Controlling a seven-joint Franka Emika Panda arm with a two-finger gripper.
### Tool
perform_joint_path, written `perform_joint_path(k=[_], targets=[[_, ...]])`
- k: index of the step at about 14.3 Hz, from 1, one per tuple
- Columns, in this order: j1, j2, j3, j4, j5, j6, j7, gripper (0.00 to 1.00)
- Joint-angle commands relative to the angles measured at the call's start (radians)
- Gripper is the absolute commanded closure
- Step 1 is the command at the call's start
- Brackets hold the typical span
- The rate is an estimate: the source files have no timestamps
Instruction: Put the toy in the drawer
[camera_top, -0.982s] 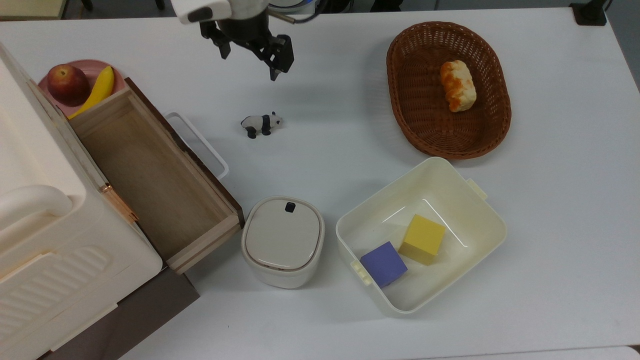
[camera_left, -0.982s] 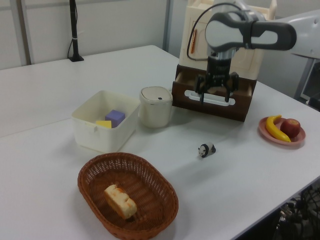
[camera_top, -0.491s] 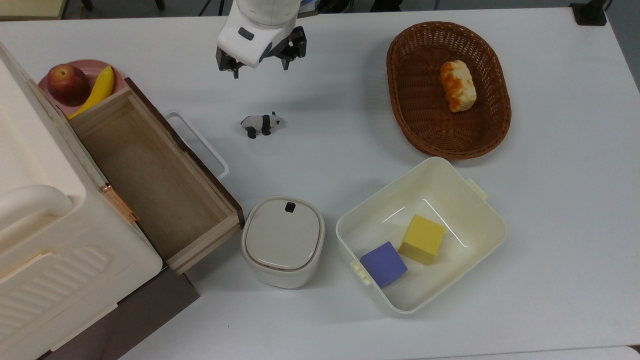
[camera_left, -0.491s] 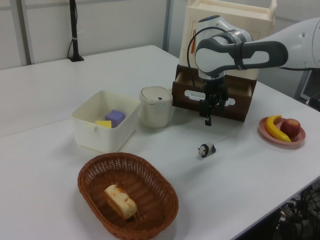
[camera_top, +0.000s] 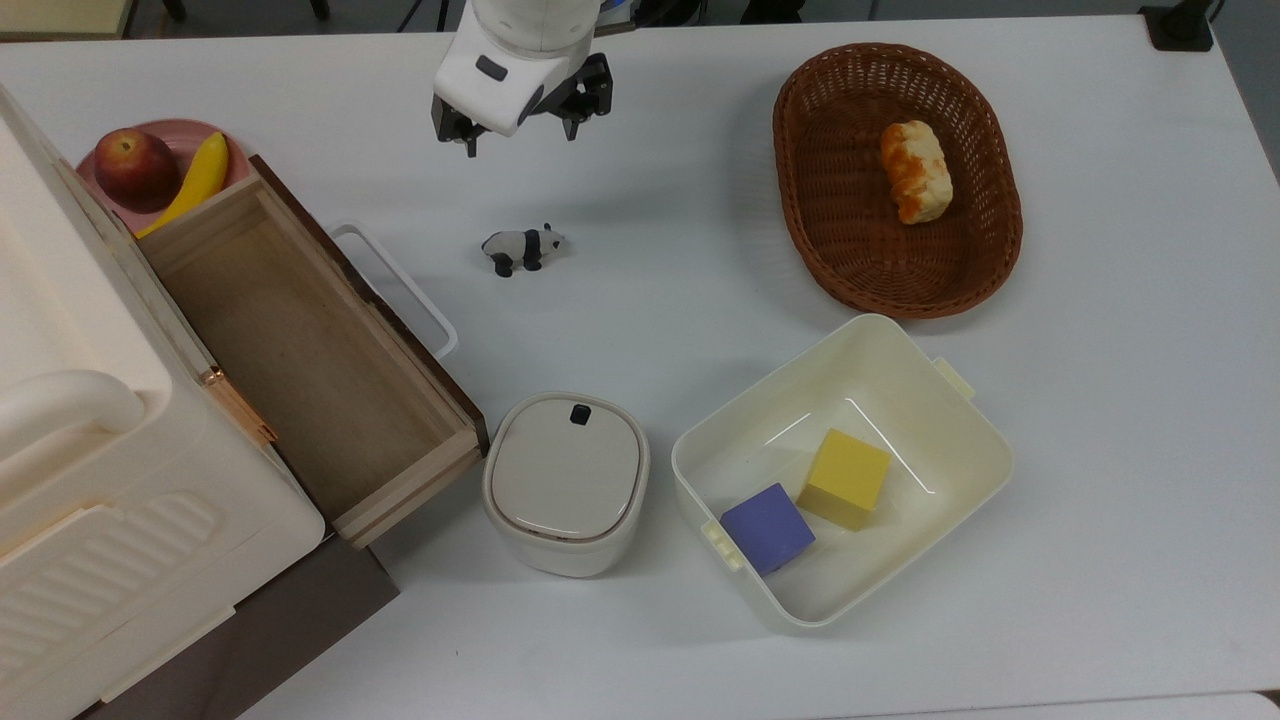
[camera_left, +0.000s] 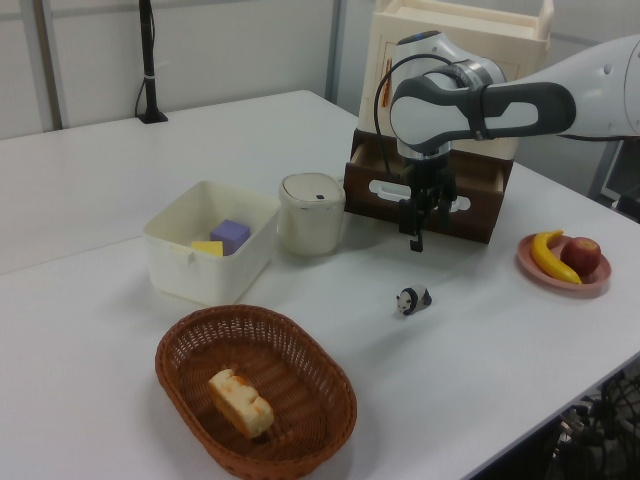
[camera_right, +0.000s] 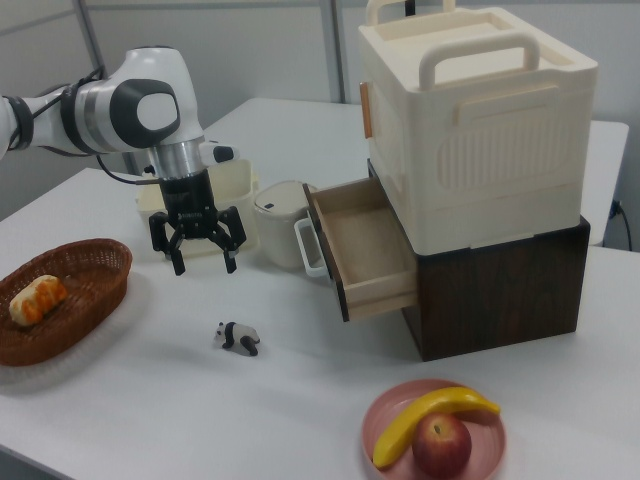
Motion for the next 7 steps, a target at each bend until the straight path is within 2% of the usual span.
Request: perform_joint_path(k=[1,7], targets=[[-0.054,-0.022,-0.002,-0.058,-0.105,0.003,-0.997,0.00],[-0.052,-0.025,-0.001,-0.054,-0.101,-0.005,-0.806,0.00]])
